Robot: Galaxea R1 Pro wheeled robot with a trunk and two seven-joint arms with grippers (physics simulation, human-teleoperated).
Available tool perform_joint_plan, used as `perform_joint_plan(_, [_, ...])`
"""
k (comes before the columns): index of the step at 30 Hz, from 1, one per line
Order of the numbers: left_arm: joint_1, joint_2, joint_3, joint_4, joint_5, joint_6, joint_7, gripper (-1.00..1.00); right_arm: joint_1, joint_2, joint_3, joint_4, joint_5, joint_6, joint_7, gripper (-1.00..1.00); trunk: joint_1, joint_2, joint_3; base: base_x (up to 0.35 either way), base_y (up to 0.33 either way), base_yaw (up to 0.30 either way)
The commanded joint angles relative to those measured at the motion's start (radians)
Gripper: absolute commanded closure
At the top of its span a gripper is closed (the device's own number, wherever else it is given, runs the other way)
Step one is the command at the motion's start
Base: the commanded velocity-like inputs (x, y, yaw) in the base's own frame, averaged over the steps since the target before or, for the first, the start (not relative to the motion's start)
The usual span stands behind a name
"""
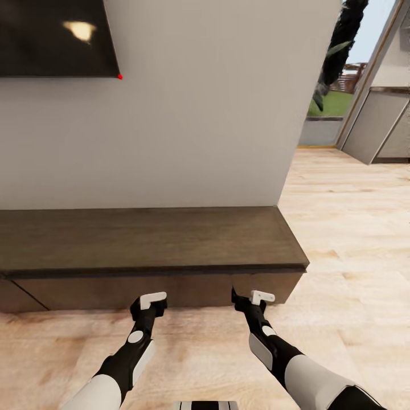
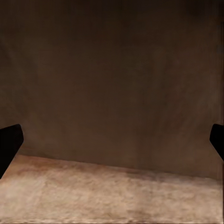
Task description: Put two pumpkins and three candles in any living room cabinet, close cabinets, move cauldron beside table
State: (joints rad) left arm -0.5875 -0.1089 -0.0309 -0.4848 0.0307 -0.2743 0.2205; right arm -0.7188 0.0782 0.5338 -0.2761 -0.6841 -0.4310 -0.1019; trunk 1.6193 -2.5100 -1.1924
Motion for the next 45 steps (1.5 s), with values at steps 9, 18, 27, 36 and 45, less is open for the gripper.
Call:
perform_joint_plan(9, [0.000,-0.001,0.001,-0.001,0.001,0.011,0.000,-1.00,0.000,0.001,-0.001,0.000,-0.001,0.008,-0.001,-1.00,0.000,0.000,0.000,-0.331,0.000,0.000])
perform_joint_plan(18, [-0.008,0.001,0.023,-0.065,0.012,0.370,0.005,-1.00,-0.009,0.005,-0.013,-0.014,-0.008,0.325,-0.027,-1.00,0.000,0.000,0.000,-0.267,0.000,0.000])
perform_joint_plan(27, [-0.011,-0.004,0.077,-0.374,0.011,0.973,-0.003,-1.00,-0.069,0.000,-0.112,-0.053,-0.017,0.713,-0.086,-1.00,0.000,0.000,0.000,-0.021,0.000,0.000])
perform_joint_plan(36, [-0.011,-0.006,0.088,-0.407,0.012,1.126,-0.006,-1.00,-0.064,0.004,-0.132,-0.234,-0.012,0.863,-0.105,-1.00,-0.003,0.002,0.027,0.000,0.000,0.000])
perform_joint_plan(45, [-0.011,-0.007,0.091,-0.408,0.014,1.151,-0.006,-1.00,-0.064,0.013,-0.127,-0.244,-0.007,0.887,-0.108,-1.00,-0.007,0.004,0.062,0.000,0.000,0.000])
